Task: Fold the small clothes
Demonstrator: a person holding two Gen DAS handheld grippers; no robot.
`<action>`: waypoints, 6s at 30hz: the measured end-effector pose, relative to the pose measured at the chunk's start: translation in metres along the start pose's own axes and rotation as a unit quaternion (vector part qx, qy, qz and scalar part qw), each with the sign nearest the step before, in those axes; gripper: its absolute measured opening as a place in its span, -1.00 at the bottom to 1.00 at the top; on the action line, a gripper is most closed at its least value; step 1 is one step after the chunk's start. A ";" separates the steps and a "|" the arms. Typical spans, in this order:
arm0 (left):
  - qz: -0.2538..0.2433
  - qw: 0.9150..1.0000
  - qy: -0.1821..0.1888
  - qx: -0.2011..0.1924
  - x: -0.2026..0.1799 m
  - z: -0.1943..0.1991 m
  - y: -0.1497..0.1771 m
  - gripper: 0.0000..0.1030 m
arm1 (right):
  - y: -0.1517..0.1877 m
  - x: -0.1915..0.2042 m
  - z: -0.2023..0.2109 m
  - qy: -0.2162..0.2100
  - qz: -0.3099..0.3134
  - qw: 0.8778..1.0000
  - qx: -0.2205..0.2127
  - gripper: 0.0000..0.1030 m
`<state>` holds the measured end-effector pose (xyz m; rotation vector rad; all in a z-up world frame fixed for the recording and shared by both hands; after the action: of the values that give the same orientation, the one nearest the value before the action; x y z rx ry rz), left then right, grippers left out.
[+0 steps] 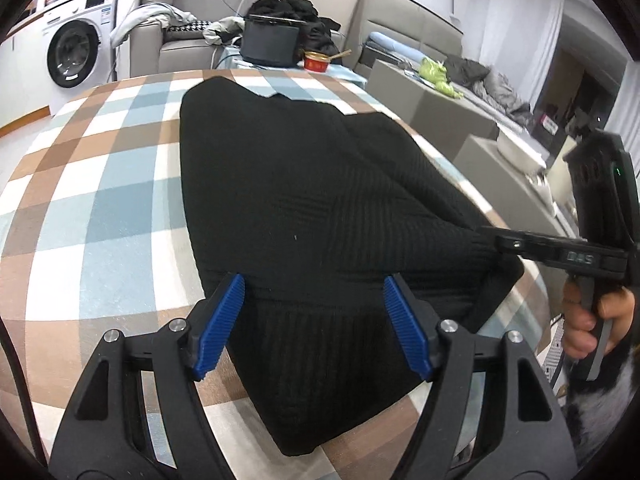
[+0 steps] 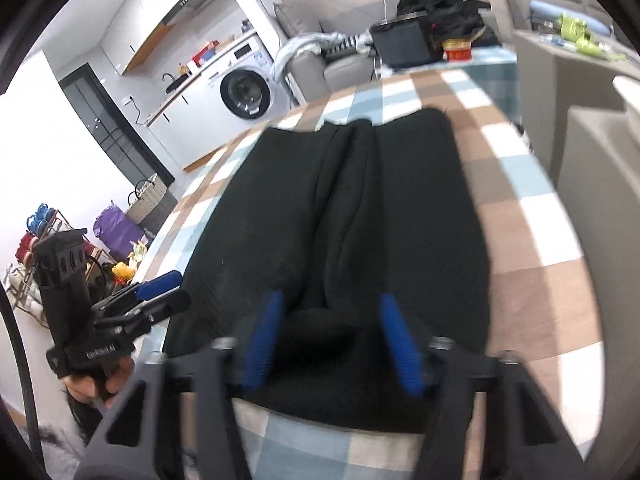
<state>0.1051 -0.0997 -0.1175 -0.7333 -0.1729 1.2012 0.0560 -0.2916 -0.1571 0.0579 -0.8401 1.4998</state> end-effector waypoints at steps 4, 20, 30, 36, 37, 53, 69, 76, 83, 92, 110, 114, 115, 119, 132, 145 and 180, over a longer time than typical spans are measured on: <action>0.002 1.000 0.002 -0.004 0.003 0.004 0.001 0.35 | 0.006 0.008 0.008 -0.011 0.012 1.000 0.009 -0.87; -0.075 0.996 -0.015 0.049 -0.016 -0.008 0.020 0.40 | -0.032 0.014 0.011 -0.006 0.002 0.999 -0.037 -0.10; -0.087 0.995 0.005 0.046 -0.011 -0.004 0.026 0.42 | -0.108 -0.018 -0.087 -0.051 -0.070 0.996 0.038 -0.28; -0.083 0.995 0.013 0.049 -0.009 -0.003 0.025 0.43 | -0.136 -0.008 -0.100 -0.063 -0.027 0.996 0.059 -0.92; -0.079 0.995 0.018 0.050 -0.008 -0.002 0.024 0.43 | -0.140 -0.001 -0.093 -0.063 -0.008 0.997 0.045 -0.93; -0.027 0.998 0.013 0.048 0.018 0.011 0.015 0.43 | -0.078 0.002 -0.049 -0.058 0.022 0.995 0.074 -0.55; 0.005 1.000 -0.016 0.021 0.040 0.023 0.009 0.43 | 0.001 0.030 -0.018 -0.064 0.095 0.991 0.066 -0.81; 0.010 0.999 -0.018 0.038 0.042 0.013 0.014 0.43 | 0.001 0.012 -0.016 -0.056 0.063 0.996 0.042 -0.07; -0.008 0.999 -0.020 0.046 0.032 0.005 0.018 0.43 | -0.028 -0.030 -0.030 -0.078 -0.023 0.996 0.022 -0.01; 0.000 0.999 -0.015 0.051 0.037 0.000 0.017 0.43 | -0.072 -0.020 -0.075 -0.149 -0.034 0.986 0.060 -0.01; 0.021 0.999 -0.028 0.019 0.047 0.018 0.006 0.43 | -0.113 0.036 -0.030 0.007 0.118 0.993 -0.008 -0.79; 0.022 0.999 -0.025 0.028 0.045 0.013 0.007 0.43 | -0.097 -0.021 -0.032 0.045 0.045 0.998 0.012 -0.78; 0.022 0.999 -0.023 0.031 0.044 0.012 0.008 0.43 | -0.091 -0.028 -0.041 0.054 0.037 0.997 0.027 -0.77; 0.021 0.999 -0.024 0.034 0.042 0.009 0.008 0.43 | -0.082 -0.043 -0.051 0.050 0.020 0.998 0.039 -0.66; 0.044 0.997 -0.025 0.051 0.038 -0.027 -0.020 0.43 | -0.044 -0.075 -0.004 0.070 -0.024 0.997 -0.003 -0.24; 0.041 0.997 -0.023 0.059 0.032 -0.064 -0.056 -0.38 | -0.057 -0.052 -0.041 0.012 0.006 1.000 0.027 -0.37; 0.088 0.992 -0.082 0.024 0.115 -0.020 -0.045 -0.57 | -0.109 -0.013 -0.066 -0.039 -0.029 0.999 0.001 -0.61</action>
<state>0.1937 -0.0131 -0.1341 -0.6161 -0.2183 1.4297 0.1841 -0.2815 -0.1620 0.1410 -0.8920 1.4522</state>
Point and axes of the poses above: each gripper's, at about its wrist camera, not at the fingertips, and z roughly against the way its jaws point, x to its left, y to its underside, the point moved 4 cm from there along -z, roughly the way its jaws point, and after that the axes turned 6 degrees about x, right-handed, at the moved point
